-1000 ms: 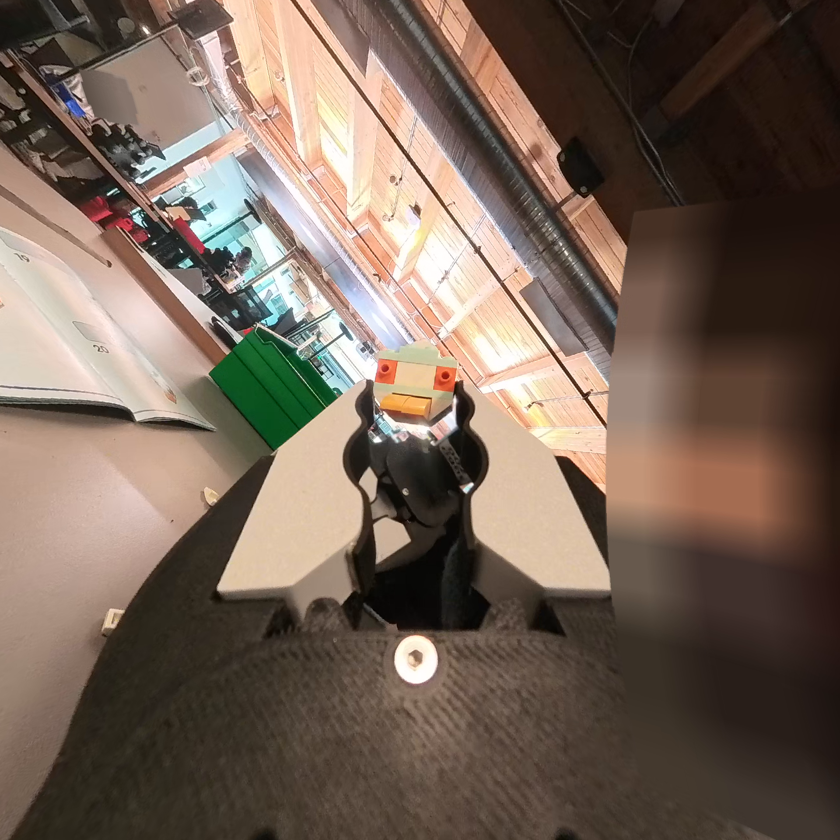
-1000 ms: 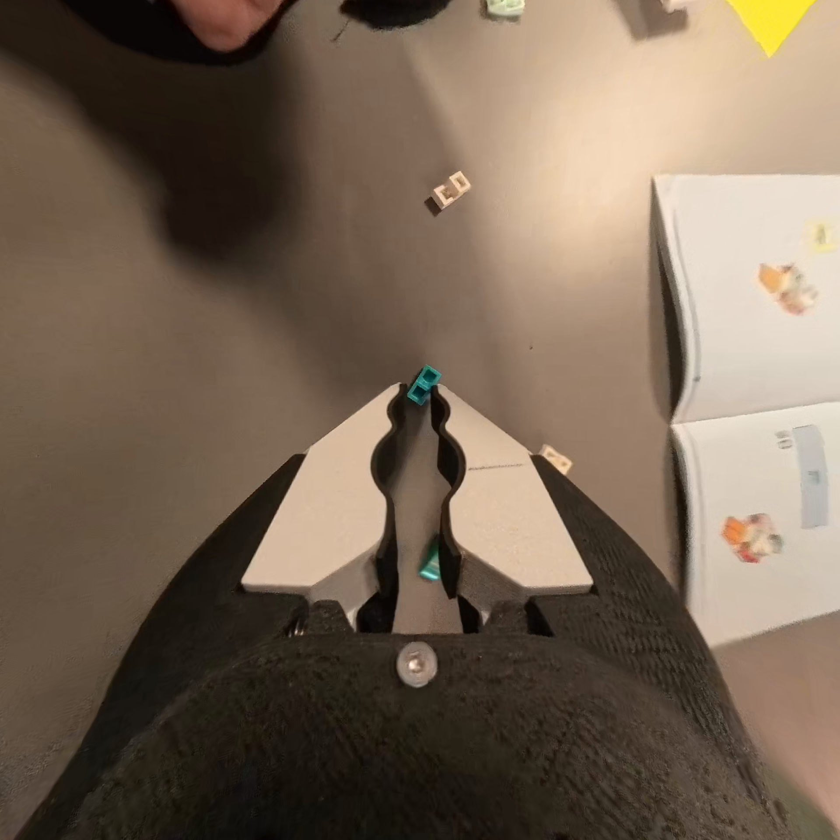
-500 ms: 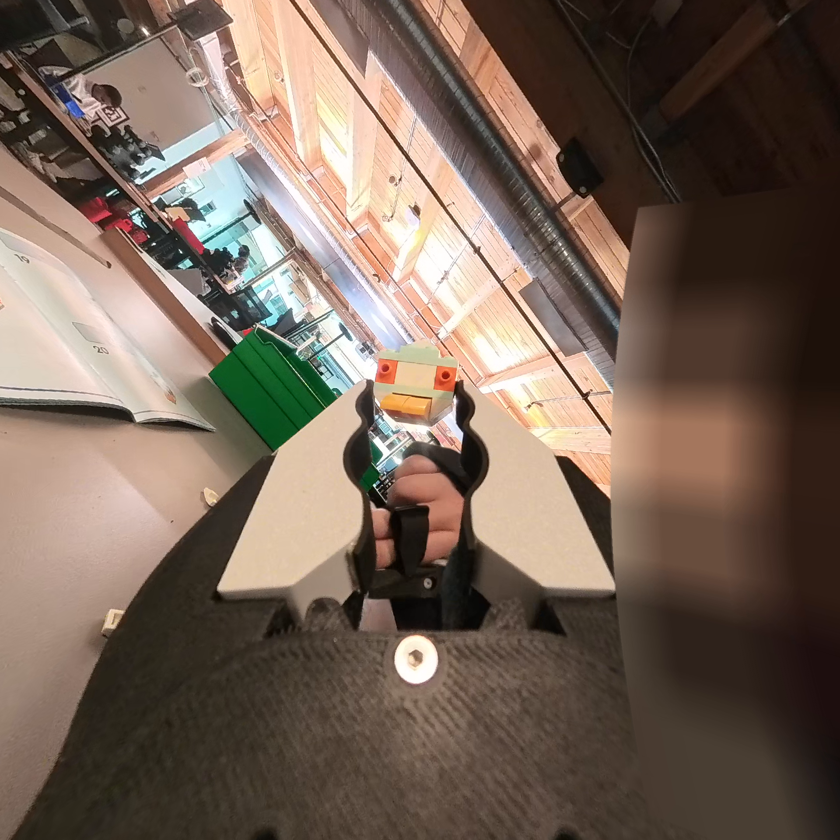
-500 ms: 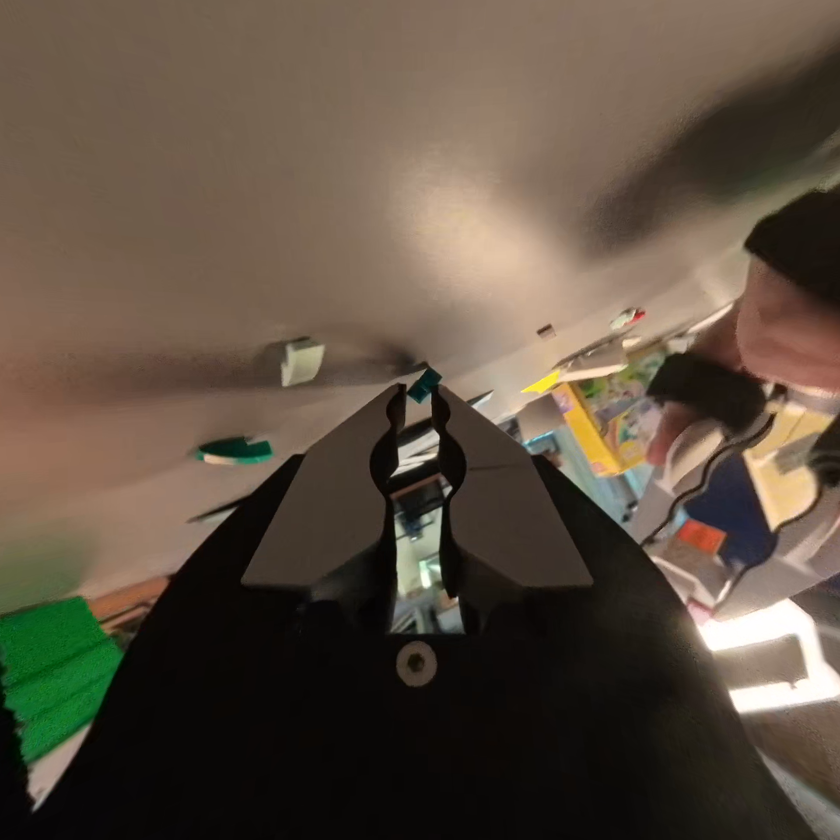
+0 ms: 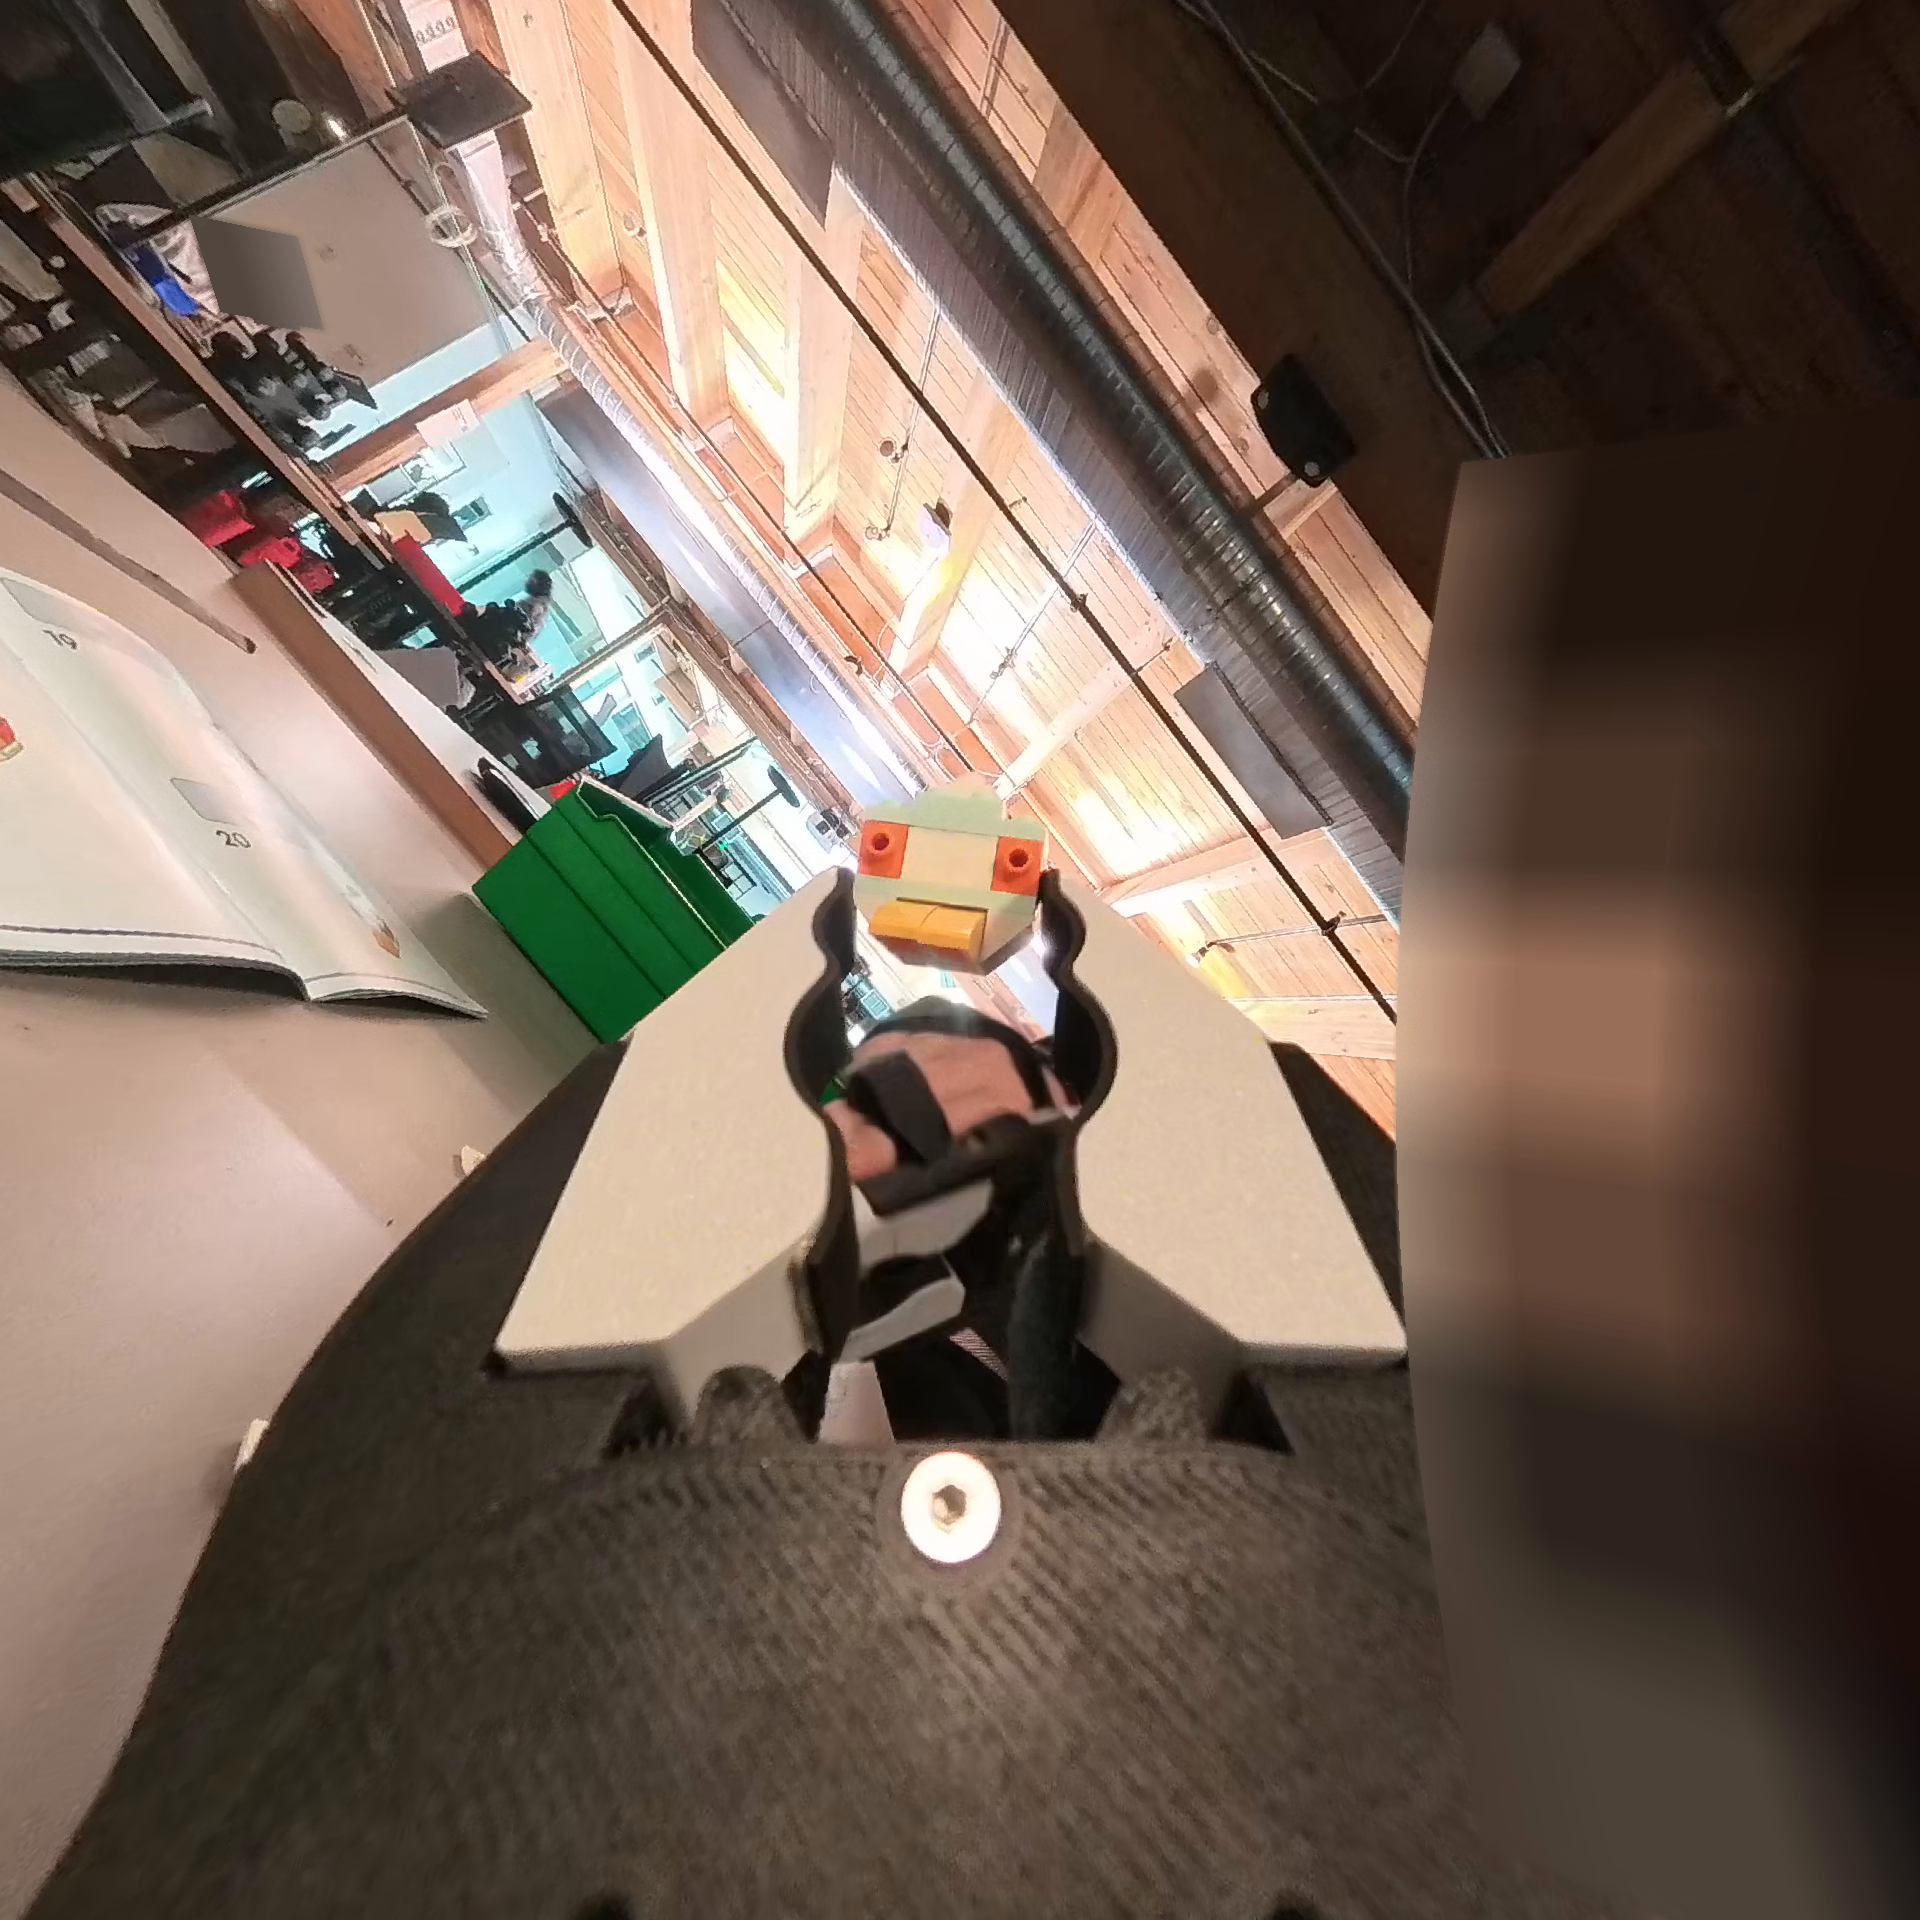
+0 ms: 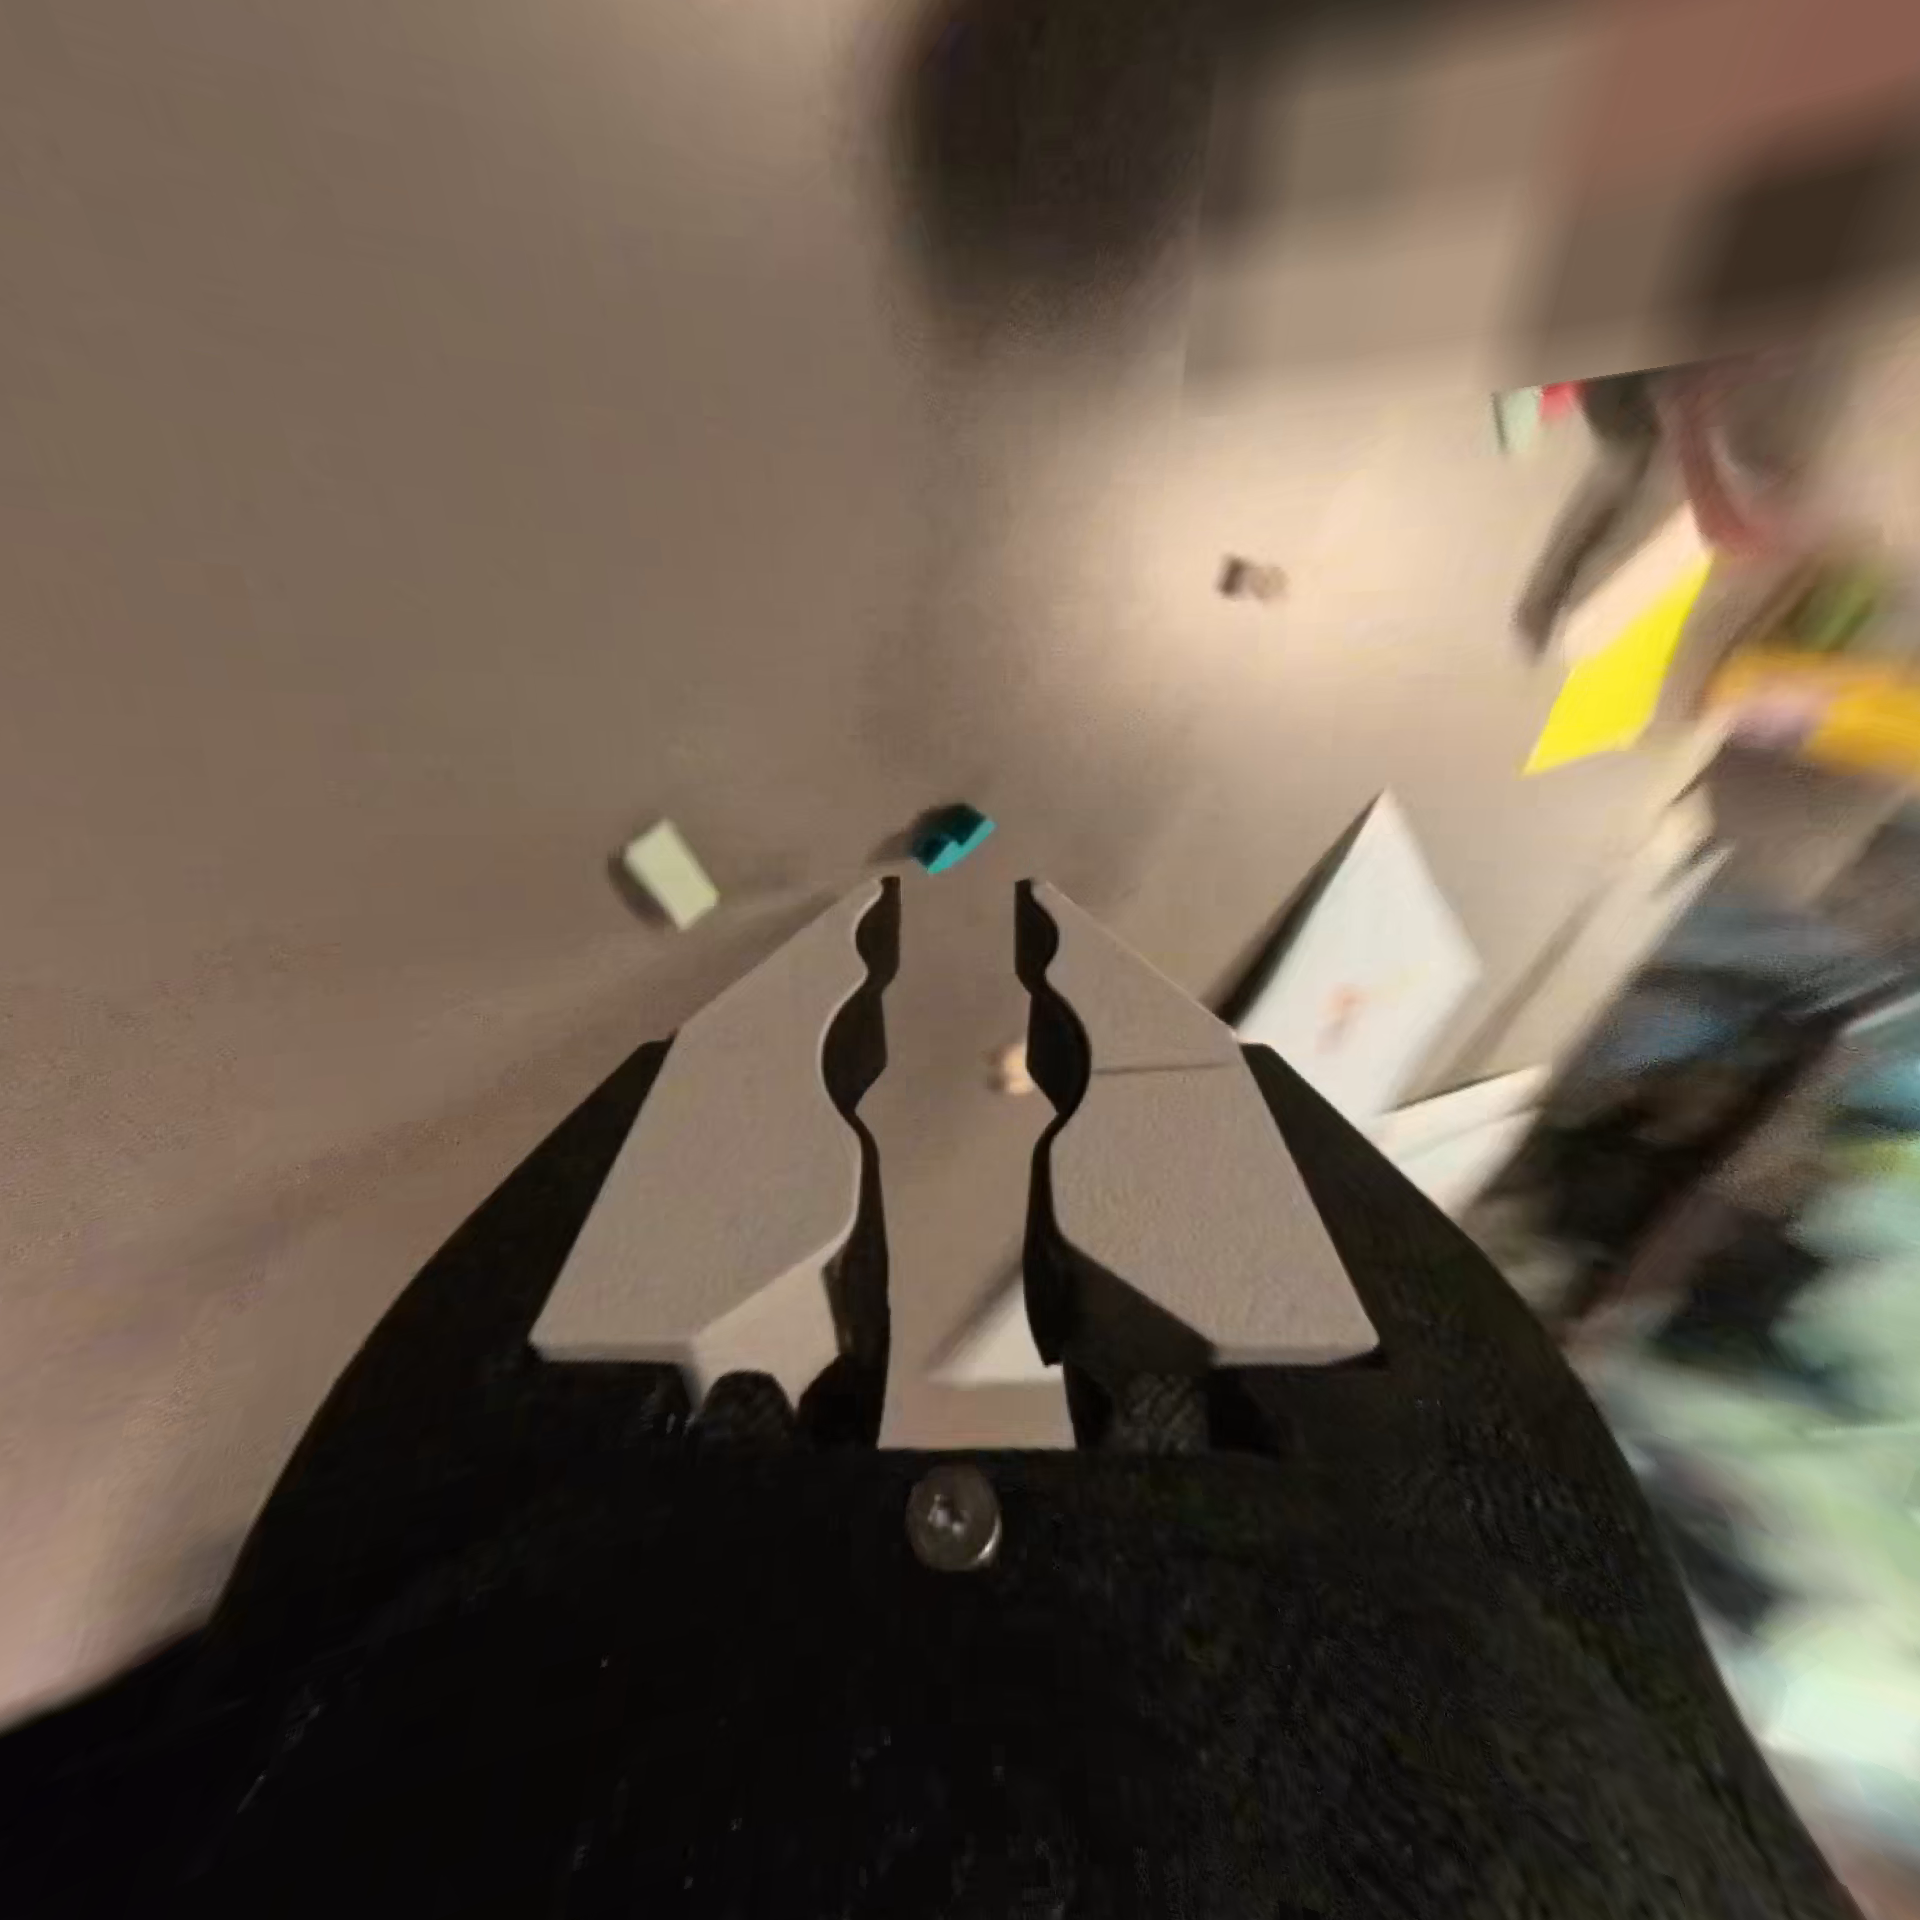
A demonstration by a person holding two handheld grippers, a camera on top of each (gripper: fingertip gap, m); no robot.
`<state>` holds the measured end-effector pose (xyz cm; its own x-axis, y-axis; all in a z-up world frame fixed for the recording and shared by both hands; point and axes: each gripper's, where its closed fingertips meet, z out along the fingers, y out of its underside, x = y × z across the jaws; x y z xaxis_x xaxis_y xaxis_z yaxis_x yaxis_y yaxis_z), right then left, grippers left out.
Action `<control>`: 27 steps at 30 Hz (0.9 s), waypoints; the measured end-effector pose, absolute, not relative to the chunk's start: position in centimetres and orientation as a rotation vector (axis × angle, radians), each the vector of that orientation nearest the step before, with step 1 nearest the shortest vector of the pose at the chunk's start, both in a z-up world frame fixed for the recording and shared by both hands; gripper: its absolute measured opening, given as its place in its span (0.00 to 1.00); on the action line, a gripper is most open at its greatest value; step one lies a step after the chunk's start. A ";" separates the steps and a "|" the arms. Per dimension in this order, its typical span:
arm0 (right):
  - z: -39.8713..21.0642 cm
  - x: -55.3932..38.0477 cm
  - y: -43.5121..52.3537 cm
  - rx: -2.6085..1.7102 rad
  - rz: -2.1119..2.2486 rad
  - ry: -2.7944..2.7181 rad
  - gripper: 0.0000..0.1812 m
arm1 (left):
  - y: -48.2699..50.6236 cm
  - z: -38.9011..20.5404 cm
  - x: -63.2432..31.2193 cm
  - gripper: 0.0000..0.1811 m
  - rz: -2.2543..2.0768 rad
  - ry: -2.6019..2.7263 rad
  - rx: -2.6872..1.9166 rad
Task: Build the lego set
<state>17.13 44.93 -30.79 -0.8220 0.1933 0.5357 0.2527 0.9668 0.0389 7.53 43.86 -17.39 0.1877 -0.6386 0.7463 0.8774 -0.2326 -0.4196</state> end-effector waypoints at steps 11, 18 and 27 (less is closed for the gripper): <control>-32.1 16.5 44.7 -1.433 0.652 -2.281 0.09 | 43.9 -17.6 8.0 0.19 -1.455 -0.283 -1.110; -30.1 14.4 46.7 -1.390 0.513 -2.091 0.01 | 44.0 -17.7 7.9 0.19 -1.432 -0.289 -1.116; -16.7 9.5 45.9 -0.801 0.056 -1.614 0.02 | 43.7 -17.4 9.0 0.19 -1.288 -0.172 -1.164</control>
<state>9.47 45.85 -16.65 0.0130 0.5196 0.8543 0.4591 0.7559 -0.4667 8.97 43.72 -17.45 0.3491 -0.6498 0.6752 0.8043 -0.1619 -0.5717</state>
